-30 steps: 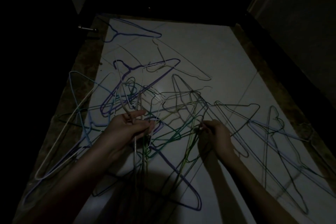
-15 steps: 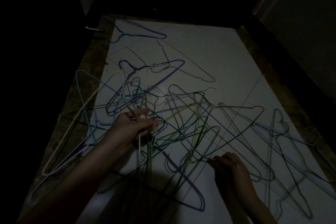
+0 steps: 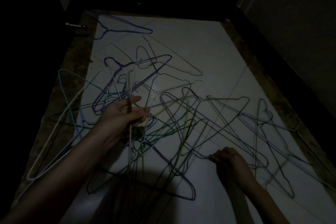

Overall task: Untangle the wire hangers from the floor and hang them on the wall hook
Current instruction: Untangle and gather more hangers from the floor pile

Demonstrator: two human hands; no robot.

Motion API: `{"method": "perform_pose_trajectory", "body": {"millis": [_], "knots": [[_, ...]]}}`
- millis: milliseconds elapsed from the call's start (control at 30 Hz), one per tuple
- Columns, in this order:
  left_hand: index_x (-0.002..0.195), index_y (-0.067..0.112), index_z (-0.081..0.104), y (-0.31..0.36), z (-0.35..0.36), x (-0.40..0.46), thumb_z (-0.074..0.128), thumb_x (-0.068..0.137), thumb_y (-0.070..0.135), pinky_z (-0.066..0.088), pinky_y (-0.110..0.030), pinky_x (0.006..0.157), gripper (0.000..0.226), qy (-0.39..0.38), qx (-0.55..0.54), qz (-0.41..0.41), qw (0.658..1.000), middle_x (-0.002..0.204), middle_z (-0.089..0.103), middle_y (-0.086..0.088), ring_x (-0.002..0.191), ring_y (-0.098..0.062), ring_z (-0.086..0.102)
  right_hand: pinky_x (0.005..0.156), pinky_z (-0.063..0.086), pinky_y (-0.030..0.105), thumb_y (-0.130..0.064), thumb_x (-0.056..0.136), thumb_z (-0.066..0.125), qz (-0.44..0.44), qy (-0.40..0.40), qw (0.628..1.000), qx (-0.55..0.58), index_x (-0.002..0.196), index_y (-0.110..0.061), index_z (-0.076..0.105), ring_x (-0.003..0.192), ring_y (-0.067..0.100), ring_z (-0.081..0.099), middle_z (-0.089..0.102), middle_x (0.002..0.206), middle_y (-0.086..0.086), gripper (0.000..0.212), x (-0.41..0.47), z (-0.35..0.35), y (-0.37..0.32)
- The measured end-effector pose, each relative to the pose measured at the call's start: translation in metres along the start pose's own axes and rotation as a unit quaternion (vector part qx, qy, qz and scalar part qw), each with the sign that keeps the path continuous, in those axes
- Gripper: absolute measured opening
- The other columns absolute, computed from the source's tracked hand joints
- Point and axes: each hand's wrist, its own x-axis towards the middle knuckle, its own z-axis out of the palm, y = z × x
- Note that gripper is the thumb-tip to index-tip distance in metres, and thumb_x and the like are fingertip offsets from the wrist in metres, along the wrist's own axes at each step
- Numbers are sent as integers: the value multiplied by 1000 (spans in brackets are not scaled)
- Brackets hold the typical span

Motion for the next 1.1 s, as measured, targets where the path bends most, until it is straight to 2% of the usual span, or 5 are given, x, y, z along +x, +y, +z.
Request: {"method": "perform_pose_trajectory", "body": {"millis": [200,367,533,700,1100], "knots": [[115,11,58,0,7,-6,60,79,-14,56,-19,70,44,-47,49,38,997,84,74,-7,82,-14,71,72,37,22,-13,82,63,10,-25,995,-91,100,-12,72,92,27,60,66,99,7,20,21,-20,-16],[113,11,60,-4,13,-10,63,75,-15,53,-15,60,46,-53,45,37,997,76,74,-3,73,-10,71,73,42,4,-14,93,53,23,-48,972,228,97,-17,68,87,-5,59,65,98,-5,16,50,-24,-119],[117,14,60,-14,13,-13,68,73,-10,56,-24,79,51,-52,75,35,995,93,73,-11,90,-19,70,67,52,14,-28,97,42,39,-148,878,453,113,-4,62,83,3,66,67,99,7,35,70,-25,-194],[116,14,61,-16,8,-14,66,76,-11,56,-28,81,47,-58,76,44,994,91,73,-14,88,-22,70,76,55,36,-13,89,59,53,-111,896,427,101,-6,62,85,24,66,66,95,16,15,78,-20,-210],[97,4,47,18,-15,-3,42,91,-10,57,-21,72,17,-85,69,77,991,105,61,-19,89,-17,67,45,49,20,0,92,47,59,-56,930,357,83,-9,60,55,14,55,56,76,7,18,80,-93,-192]]}}
